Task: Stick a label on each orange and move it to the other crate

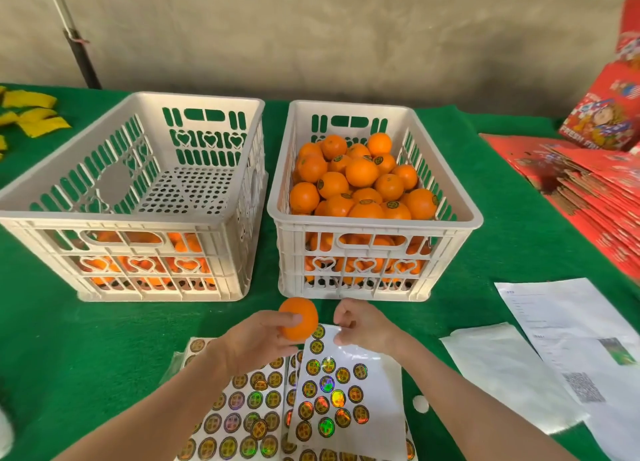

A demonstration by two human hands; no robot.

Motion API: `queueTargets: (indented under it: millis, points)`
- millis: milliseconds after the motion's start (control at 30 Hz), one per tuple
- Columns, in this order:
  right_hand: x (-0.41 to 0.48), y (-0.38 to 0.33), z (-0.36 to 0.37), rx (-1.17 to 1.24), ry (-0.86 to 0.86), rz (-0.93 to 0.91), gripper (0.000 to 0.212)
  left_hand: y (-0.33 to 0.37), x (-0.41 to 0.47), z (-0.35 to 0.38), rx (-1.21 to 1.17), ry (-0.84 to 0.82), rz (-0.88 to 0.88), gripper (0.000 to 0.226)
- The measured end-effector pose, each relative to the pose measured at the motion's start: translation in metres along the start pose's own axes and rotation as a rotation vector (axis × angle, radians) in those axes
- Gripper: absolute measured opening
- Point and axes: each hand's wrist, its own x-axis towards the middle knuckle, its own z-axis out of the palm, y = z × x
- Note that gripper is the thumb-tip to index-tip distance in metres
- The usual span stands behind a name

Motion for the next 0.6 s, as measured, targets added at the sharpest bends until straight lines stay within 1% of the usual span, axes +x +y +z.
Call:
queueTargets:
  millis: [133, 233, 300, 333, 400, 467, 533, 567, 600]
  points:
    - [-0.004, 0.002, 0.001, 0.041, 0.046, -0.051, 0.036, -0.006, 0.009, 0.010, -0.098, 0.079, 0.008, 0.060]
    - [-0.005, 0.003, 0.002, 0.032, 0.060, -0.093, 0.029, -0.005, 0.010, 0.013, -0.122, 0.071, -0.032, 0.075]
    - [-0.006, 0.004, 0.005, 0.007, 0.065, -0.097, 0.014, -0.005, 0.010, 0.014, -0.119, 0.055, -0.029, 0.078]
    - [-0.006, 0.004, 0.007, -0.012, 0.070, -0.093, 0.010, -0.006, 0.010, 0.014, -0.120, 0.052, -0.022, 0.079]
    - [-0.007, 0.001, 0.010, -0.048, 0.079, -0.082, 0.009, -0.007, 0.011, 0.015, -0.110, 0.039, -0.014, 0.082]
    - [-0.008, -0.005, 0.013, -0.068, 0.088, -0.075, 0.003, -0.007, 0.010, 0.017, -0.088, 0.029, -0.011, 0.085]
    - [-0.008, -0.009, 0.015, -0.058, 0.110, -0.066, 0.016, -0.006, 0.009, 0.017, -0.090, 0.026, -0.014, 0.083]
    - [-0.007, -0.010, 0.017, -0.045, 0.126, -0.061, 0.020, -0.006, 0.009, 0.016, -0.093, 0.030, -0.017, 0.082]
    - [-0.006, -0.011, 0.017, -0.026, 0.134, -0.059, 0.018, -0.006, 0.008, 0.016, -0.094, 0.034, -0.020, 0.080]
